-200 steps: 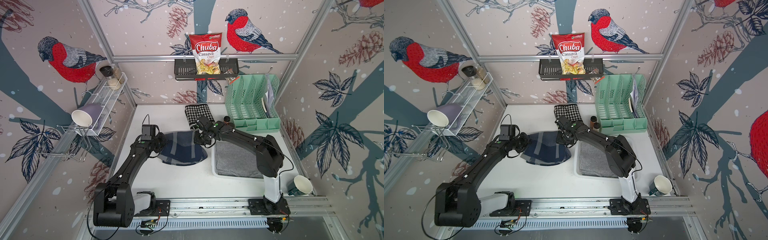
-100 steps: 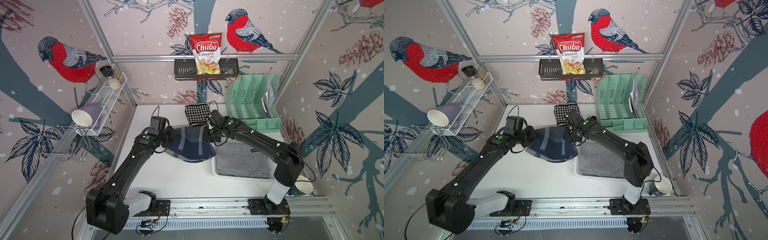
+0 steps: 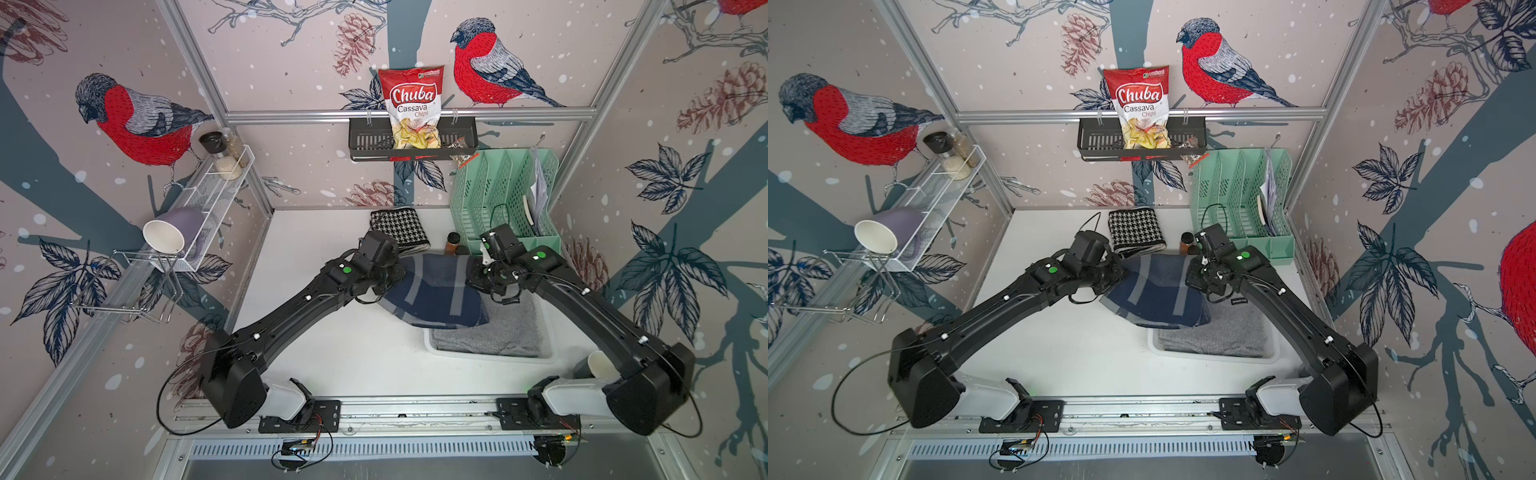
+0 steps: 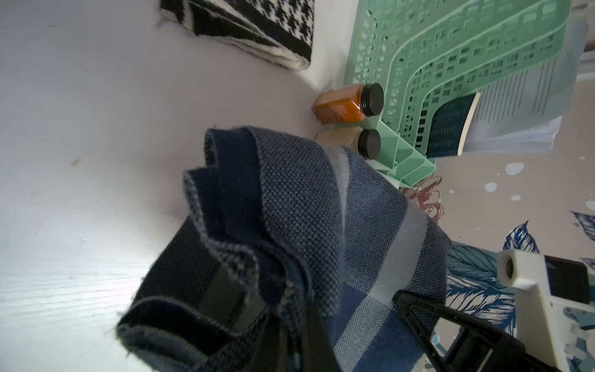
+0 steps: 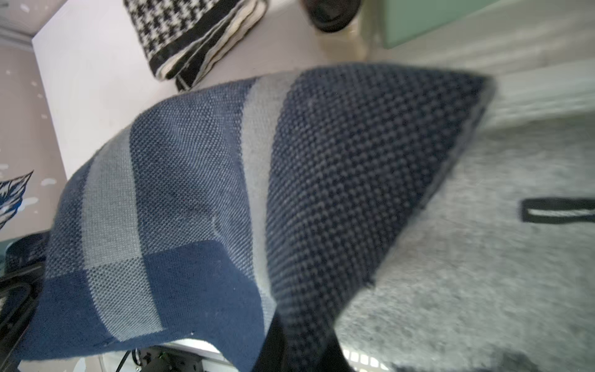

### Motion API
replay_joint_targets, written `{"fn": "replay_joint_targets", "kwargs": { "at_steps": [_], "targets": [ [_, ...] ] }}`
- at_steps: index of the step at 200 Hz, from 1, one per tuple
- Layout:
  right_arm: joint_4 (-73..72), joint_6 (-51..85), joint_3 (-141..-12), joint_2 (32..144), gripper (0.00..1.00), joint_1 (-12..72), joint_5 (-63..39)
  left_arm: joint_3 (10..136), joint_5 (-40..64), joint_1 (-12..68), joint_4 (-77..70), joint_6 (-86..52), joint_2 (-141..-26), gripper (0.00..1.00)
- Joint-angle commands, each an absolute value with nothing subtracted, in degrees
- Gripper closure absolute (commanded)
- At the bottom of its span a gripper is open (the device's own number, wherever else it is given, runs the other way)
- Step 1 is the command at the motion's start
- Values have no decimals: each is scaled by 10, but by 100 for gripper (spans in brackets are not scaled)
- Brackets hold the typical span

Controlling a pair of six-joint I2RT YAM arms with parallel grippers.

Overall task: Put the folded scarf in the basket
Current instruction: Place the scarf in the basket.

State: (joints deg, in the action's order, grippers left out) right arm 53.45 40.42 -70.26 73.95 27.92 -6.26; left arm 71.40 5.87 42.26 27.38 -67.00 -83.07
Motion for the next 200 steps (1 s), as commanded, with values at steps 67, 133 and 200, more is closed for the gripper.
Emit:
{"fn": "replay_joint_targets", "kwargs": {
  "at_steps": [67,133,200],
  "targets": [
    [593,332,-620,662,100,113,-19,767,32,533,219,-717,-934,100],
    [576,364,-554,629,100,83,37,778,34,557,209,-718,-993,100],
    [537,370,-521,652,95,62,51,804,-11,566,253,-704,-1021,100]
  ]
}}
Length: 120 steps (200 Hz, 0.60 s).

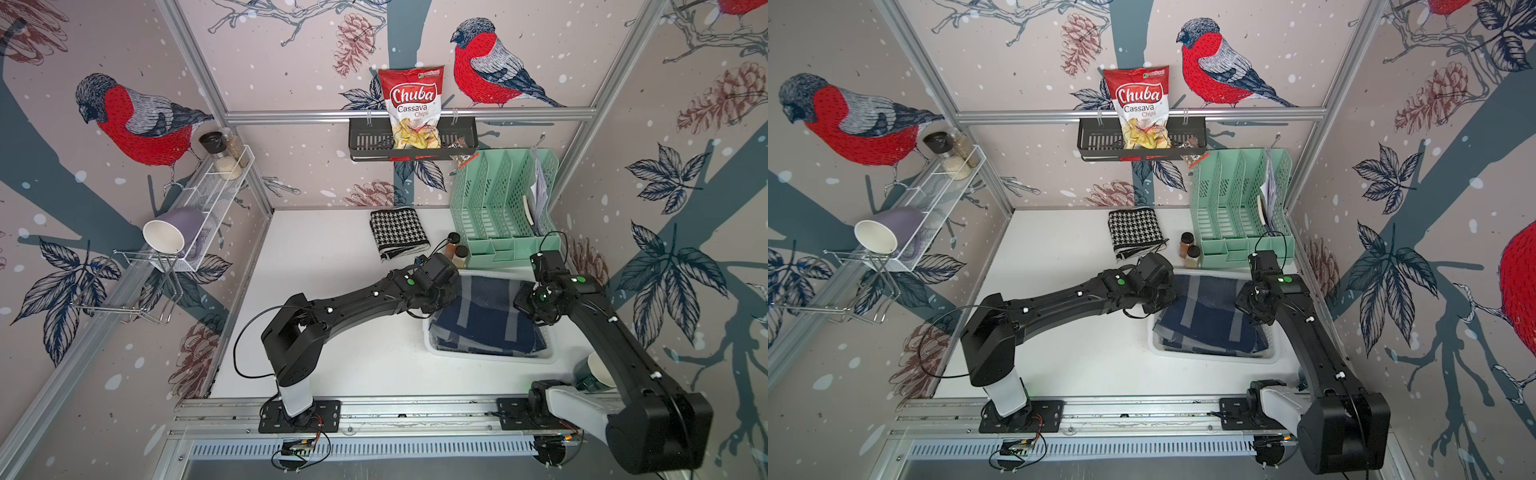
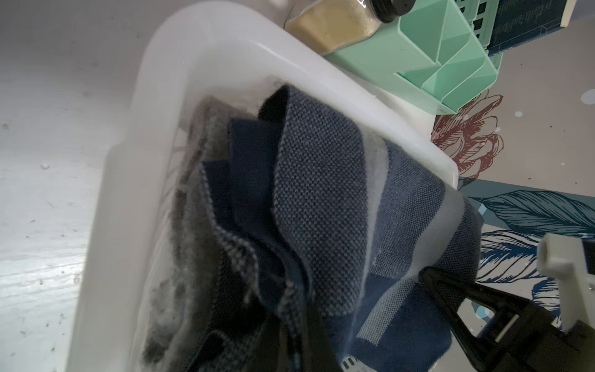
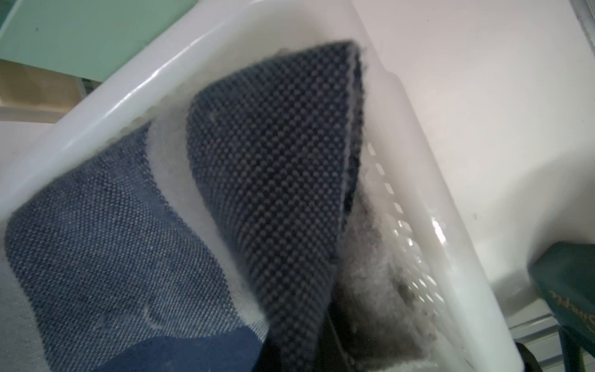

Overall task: Put the folded scarf in the basket
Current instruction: Place the scarf in the basket.

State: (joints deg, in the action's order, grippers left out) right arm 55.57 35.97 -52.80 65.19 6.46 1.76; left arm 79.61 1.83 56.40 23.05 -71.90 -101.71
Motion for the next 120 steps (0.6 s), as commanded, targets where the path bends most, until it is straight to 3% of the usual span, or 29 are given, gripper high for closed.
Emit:
{"fn": "replay_joint_targets", "kwargs": {
  "at_steps": [1,11,40,62,86,120],
  "targets": [
    [536,370,-521,652,94,62,51,804,-11,567,254,-704,-1021,100],
    [537,375,-518,647,81,60,64,806,-22,569,264,-702,-1021,100],
    [543,389,-531,634,52,57,91,827,-79,580,312,-701,-1014,65],
    [552,400,-551,625,33,58,112,851,-132,591,359,-705,-1000,53],
    [556,406,-573,616,30,58,125,871,-154,600,381,-705,-986,48],
    [548,423,-575,604,33,96,117,862,-98,606,329,-700,-996,54]
  ]
}}
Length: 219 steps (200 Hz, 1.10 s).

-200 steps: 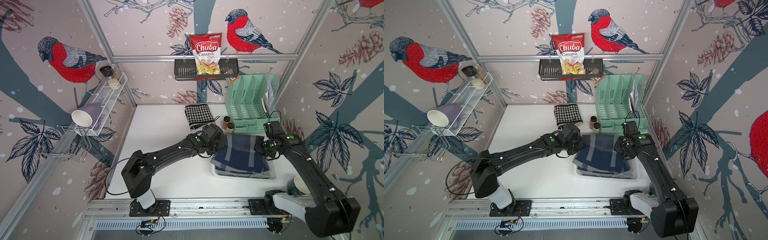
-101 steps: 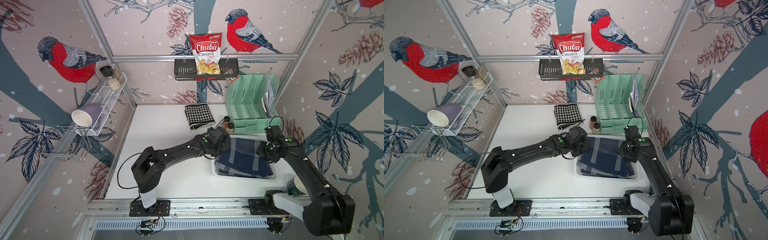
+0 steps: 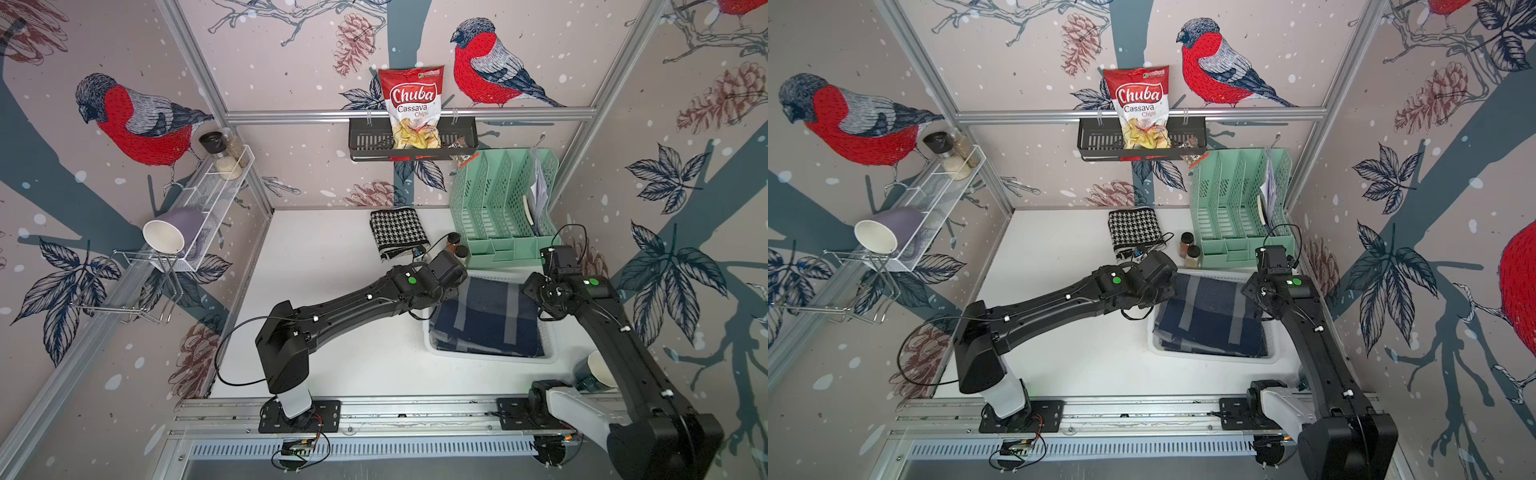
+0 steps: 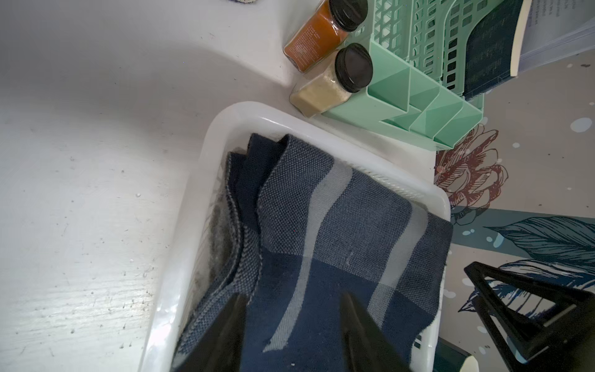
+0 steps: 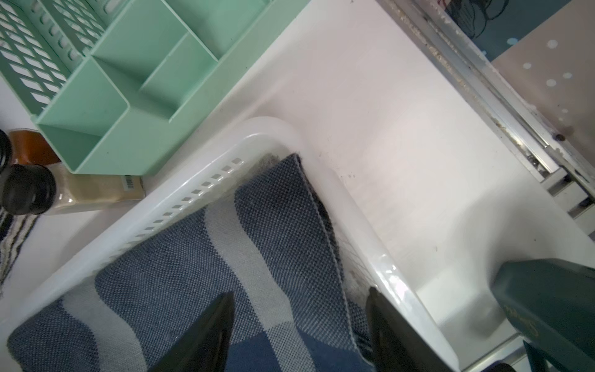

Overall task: Put the folded scarf in the basket
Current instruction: Place the scarf in the basket.

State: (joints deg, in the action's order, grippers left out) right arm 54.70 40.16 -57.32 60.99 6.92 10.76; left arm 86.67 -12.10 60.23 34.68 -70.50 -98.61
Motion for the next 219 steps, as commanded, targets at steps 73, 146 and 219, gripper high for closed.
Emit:
{"fn": "replay_joint_targets", "kwargs": {
  "at_steps": [73,146,219],
  "targets": [
    [500,473,-474,606,46,154,116,784,-59,614,280,-717,-1049,66],
    [457,415,-438,625,44,54,58,750,-64,621,283,-726,-1033,67],
    [471,433,-493,602,39,97,69,816,-119,633,304,-713,-982,56]
  ]
}}
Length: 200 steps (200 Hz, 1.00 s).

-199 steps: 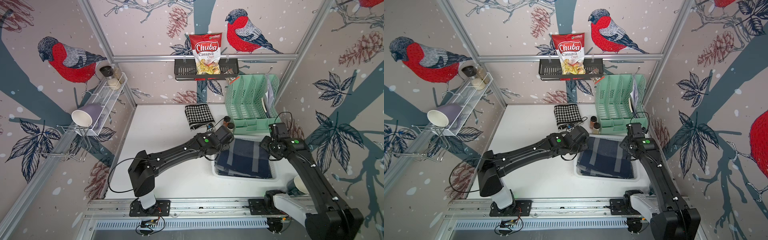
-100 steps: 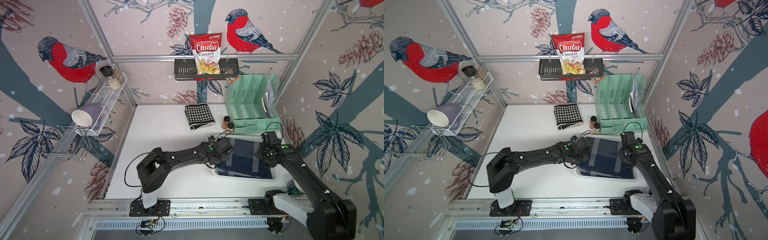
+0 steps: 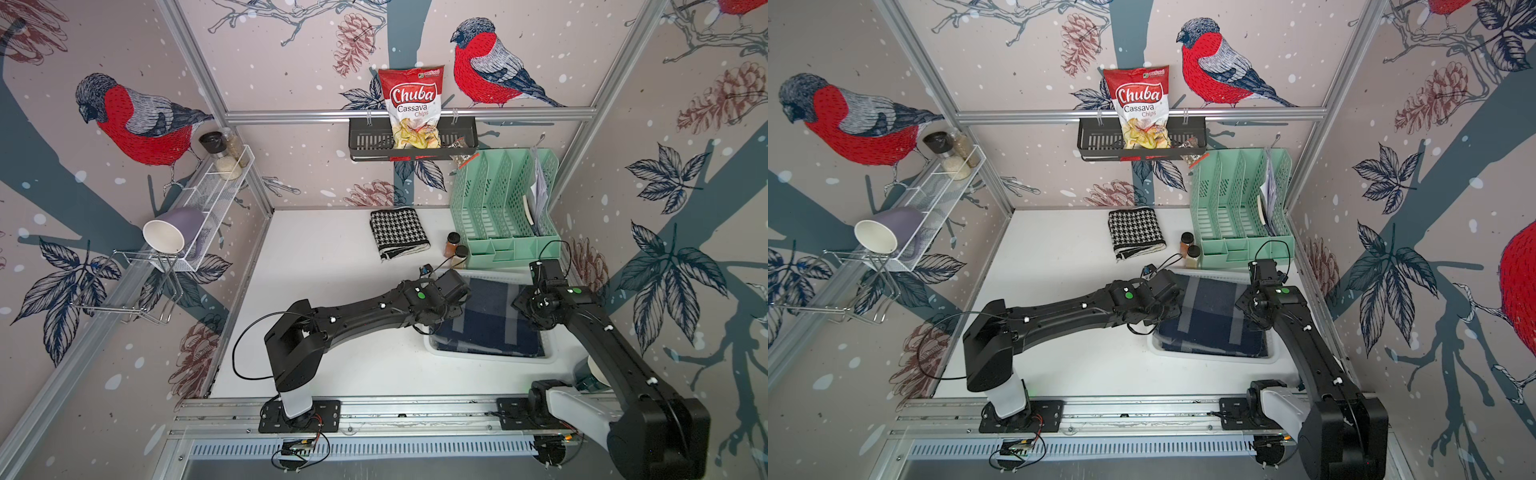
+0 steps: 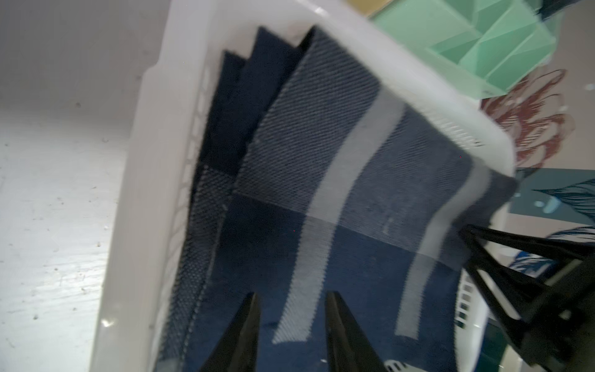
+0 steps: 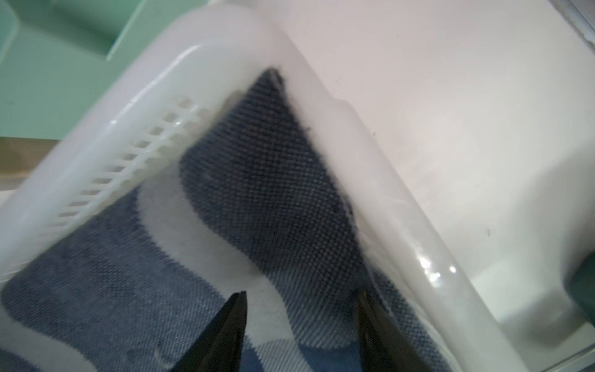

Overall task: Put the folded scarf in the basket
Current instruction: Place the scarf in the basket, then move the scarf to the center of the board.

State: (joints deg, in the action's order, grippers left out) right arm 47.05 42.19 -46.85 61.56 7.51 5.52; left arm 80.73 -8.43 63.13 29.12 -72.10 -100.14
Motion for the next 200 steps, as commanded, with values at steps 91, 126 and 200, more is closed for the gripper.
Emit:
{"fn": "replay_joint_targets", "kwargs": {
  "at_steps": [91,126,200],
  "targets": [
    [436,442,-593,598,36,222,98,772,-129,530,275,-663,-881,51],
    [399,427,-603,605,36,268,83,677,-35,402,158,-603,-867,48],
    [364,421,-587,629,35,295,57,819,91,218,126,-482,-1080,38]
  ]
}}
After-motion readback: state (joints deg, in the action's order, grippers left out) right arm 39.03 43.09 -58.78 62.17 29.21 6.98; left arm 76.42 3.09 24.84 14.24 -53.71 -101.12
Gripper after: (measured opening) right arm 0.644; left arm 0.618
